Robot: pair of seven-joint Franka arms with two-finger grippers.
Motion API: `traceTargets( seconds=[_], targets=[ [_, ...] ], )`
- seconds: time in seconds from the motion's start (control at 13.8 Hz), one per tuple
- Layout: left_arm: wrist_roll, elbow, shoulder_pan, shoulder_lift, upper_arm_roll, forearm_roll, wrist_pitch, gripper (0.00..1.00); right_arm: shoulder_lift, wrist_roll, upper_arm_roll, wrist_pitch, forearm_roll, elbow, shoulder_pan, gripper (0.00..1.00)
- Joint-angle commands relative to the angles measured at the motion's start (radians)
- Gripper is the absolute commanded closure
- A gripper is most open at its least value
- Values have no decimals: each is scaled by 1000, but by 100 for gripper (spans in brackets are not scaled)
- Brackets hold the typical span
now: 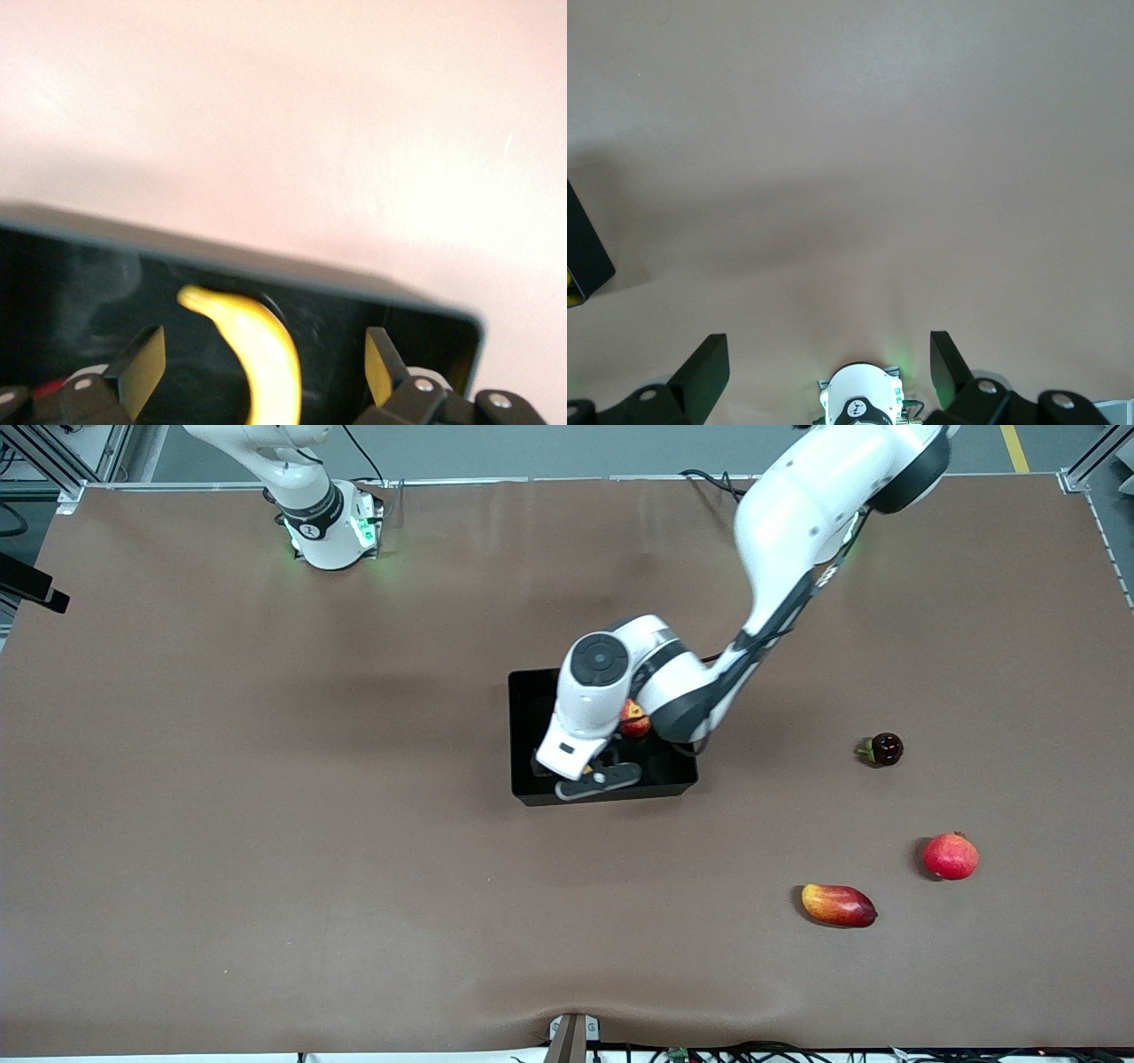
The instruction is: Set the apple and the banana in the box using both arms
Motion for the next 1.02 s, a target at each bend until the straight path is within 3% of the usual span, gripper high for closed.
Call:
traceTargets(
  seconds=[0.0,0.29,0.65,0.94],
  targets=[
    [19,-45,115,-181,-6,-3,-137,0,9,-8,13,-13,21,17,-27,0],
    [94,-43,231,-330,-28,-18,-316,0,9,-8,13,-13,21,17,-27,0],
    [486,-47,379,-482,-26,-116,-496,0,9,-10,13,-13,21,17,-28,0],
    [738,-83,400,-599,73,-220,-568,0,9,-10,13,-13,21,17,-28,0]
  ],
)
